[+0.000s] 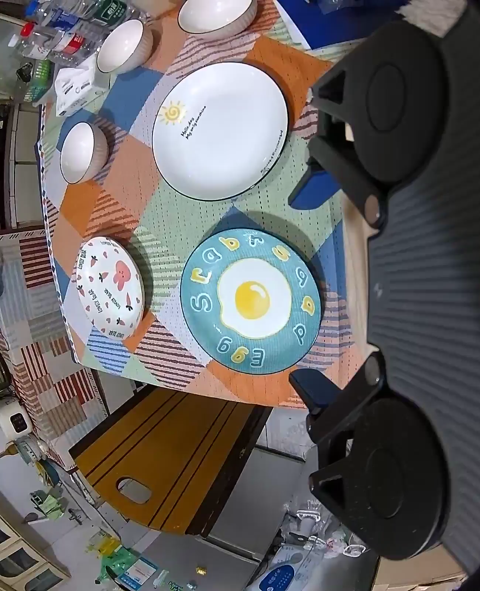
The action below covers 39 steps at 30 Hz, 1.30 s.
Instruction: Organize plates and bowls
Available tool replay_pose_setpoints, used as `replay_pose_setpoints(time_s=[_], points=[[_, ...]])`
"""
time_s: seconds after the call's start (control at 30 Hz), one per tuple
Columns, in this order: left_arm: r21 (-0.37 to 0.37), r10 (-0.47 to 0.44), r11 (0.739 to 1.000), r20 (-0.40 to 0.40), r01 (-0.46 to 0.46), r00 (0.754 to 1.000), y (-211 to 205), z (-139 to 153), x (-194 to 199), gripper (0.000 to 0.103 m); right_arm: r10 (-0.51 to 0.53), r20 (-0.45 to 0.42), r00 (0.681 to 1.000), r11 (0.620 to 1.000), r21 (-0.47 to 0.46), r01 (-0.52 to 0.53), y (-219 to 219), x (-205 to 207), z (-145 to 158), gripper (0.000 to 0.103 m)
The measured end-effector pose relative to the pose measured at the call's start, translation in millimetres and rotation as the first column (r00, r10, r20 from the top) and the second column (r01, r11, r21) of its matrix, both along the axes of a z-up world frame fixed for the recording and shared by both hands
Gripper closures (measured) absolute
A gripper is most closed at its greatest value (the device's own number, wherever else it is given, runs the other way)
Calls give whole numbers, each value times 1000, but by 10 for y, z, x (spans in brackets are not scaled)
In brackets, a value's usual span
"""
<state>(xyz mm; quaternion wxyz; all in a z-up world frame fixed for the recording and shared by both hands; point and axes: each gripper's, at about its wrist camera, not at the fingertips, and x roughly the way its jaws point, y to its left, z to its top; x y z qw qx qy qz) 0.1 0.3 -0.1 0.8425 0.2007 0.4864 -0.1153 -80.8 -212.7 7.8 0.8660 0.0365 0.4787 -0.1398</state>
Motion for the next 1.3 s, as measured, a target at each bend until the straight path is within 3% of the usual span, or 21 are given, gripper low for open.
replay_pose_setpoints(time_s=[0.23, 0.53, 0.87, 1.3], points=[[-29, 7, 1000, -8, -7, 1000, -33, 3, 20, 10, 0, 1, 1000, 1000, -4, 0, -7, 18, -21, 0], [-68, 34, 997, 42, -31, 999, 90, 52, -49, 10, 13, 3, 1000, 999, -35, -13, 51, -34, -26, 0], [-180, 88, 981, 56, -77, 995, 271, 57, -63, 10, 8, 6, 1000, 997, -81, -7, 79, -46, -47, 0], [-135, 77, 988, 50, -70, 996, 243, 6, -60, 10, 6, -1, 1000, 997, -79, -6, 79, -28, -91, 0]])
